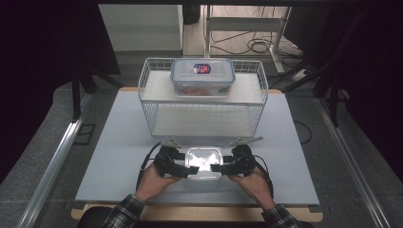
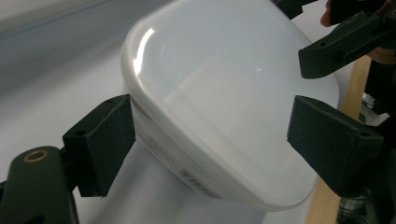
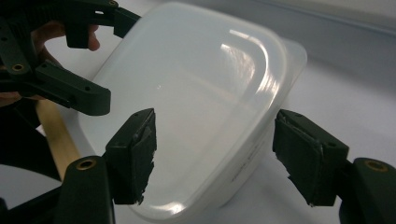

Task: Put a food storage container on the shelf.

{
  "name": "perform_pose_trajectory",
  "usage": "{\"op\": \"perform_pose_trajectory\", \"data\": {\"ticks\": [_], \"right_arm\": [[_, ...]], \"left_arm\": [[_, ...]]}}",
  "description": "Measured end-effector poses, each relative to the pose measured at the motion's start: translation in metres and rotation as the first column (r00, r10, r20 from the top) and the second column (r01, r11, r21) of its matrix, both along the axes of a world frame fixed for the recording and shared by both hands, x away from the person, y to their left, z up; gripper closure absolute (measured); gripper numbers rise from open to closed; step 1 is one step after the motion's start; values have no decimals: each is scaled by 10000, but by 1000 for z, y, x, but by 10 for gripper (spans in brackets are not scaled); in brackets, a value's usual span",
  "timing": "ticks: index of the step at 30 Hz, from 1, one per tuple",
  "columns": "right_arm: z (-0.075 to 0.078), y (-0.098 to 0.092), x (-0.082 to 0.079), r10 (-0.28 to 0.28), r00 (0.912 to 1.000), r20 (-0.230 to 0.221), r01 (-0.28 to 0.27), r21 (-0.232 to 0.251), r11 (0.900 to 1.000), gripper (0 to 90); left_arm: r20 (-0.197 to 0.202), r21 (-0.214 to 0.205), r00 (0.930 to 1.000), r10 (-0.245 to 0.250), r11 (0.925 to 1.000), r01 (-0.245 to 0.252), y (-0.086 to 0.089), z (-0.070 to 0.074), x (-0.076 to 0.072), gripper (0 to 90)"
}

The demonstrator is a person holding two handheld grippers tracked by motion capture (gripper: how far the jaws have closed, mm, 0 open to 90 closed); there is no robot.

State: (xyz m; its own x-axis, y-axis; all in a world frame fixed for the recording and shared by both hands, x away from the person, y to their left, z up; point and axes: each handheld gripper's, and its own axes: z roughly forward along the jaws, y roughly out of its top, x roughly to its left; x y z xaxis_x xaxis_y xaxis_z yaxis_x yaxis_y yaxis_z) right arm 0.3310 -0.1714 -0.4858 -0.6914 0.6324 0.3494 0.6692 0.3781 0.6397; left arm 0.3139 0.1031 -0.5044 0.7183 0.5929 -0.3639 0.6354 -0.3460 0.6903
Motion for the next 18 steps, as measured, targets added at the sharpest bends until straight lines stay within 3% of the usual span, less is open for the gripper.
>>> {"op": "perform_pose_trajectory", "data": {"ticks": [3,5,7,9,12,15,18], "right_arm": [[3,-3,-8,-100,9998,-153,99,-56,9999,381],[5,-6,-14,-195,9997,-175,193,-90,9998,434],[7,-9,-22,-428,9990,-130,426,-111,9990,507],[11,-12,-27,-636,9978,170,638,-104,9979,603],[11,-16,-28,-887,9960,131,885,118,9960,647],[11,-20,-26,-1225,9924,-88,1228,584,9907,717],[13,-20,-27,-1495,9880,379,1480,398,9882,772]], "left_arm": [[-85,-61,10000,30,10000,-30,4,2,-10,253],[70,32,9999,94,10000,-94,6,5,-18,337],[568,239,9975,426,9987,-440,8,12,-26,463],[470,81,9970,613,9981,-617,10,13,-26,550],[320,-348,9953,917,9953,-906,12,11,-25,615],[536,-421,9906,1255,9915,-1234,13,13,-26,672],[864,-395,9859,1431,9893,-1402,13,13,-27,789]]}}
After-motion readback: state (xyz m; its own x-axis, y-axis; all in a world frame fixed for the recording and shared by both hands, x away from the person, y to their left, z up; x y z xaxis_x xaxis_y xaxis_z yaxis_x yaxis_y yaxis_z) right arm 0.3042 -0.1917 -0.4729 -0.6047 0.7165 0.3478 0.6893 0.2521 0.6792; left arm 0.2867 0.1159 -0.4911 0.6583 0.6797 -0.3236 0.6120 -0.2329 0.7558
